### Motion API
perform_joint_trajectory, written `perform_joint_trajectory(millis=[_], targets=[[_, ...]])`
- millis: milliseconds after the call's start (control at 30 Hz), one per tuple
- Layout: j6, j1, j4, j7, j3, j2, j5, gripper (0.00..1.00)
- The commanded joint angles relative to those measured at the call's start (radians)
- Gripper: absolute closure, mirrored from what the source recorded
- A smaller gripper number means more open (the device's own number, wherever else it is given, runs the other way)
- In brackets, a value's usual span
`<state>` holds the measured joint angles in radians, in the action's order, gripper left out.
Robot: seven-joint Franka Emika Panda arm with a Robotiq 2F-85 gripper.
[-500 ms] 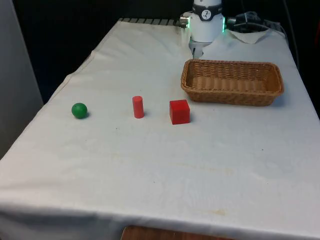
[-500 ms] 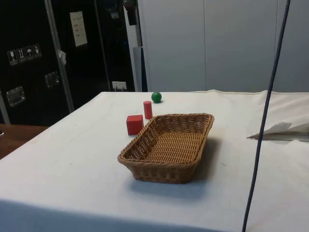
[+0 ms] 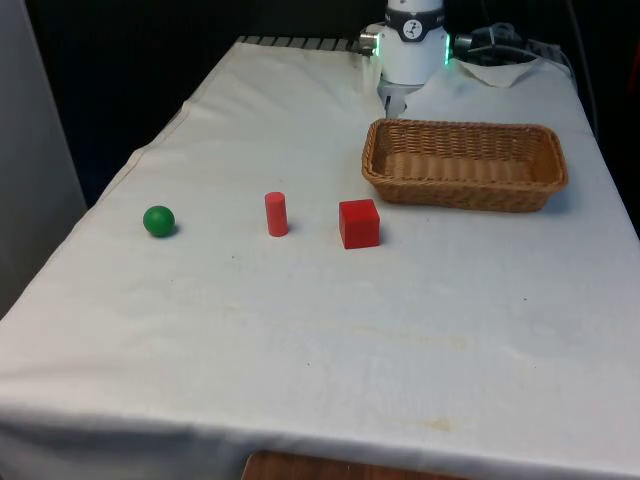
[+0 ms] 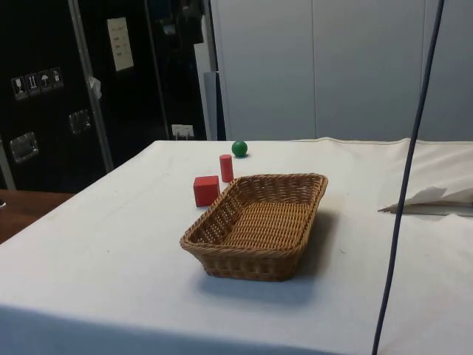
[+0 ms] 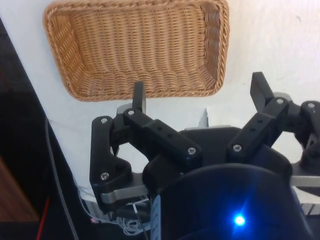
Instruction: Pick up the object to the left of the cylinder and place it into the basket.
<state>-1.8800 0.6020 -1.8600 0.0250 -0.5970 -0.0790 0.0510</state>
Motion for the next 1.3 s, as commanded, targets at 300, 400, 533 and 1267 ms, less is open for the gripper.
perform_joint_trajectory(millis=[300, 400, 533, 1267], targets=[[-0.066, 0.001, -0.012, -0.01, 0.016, -0.02, 0.009, 0.0], [-0.065, 0.0, -0.012, -0.007, 0.018, -0.027, 0.007, 0.0], [-0.138, 0.0, -0.052, -0.008, 0.023, -0.035, 0.015, 0.0], [-0.333, 0.0, -0.16, 0.009, 0.027, -0.079, 0.009, 0.0]])
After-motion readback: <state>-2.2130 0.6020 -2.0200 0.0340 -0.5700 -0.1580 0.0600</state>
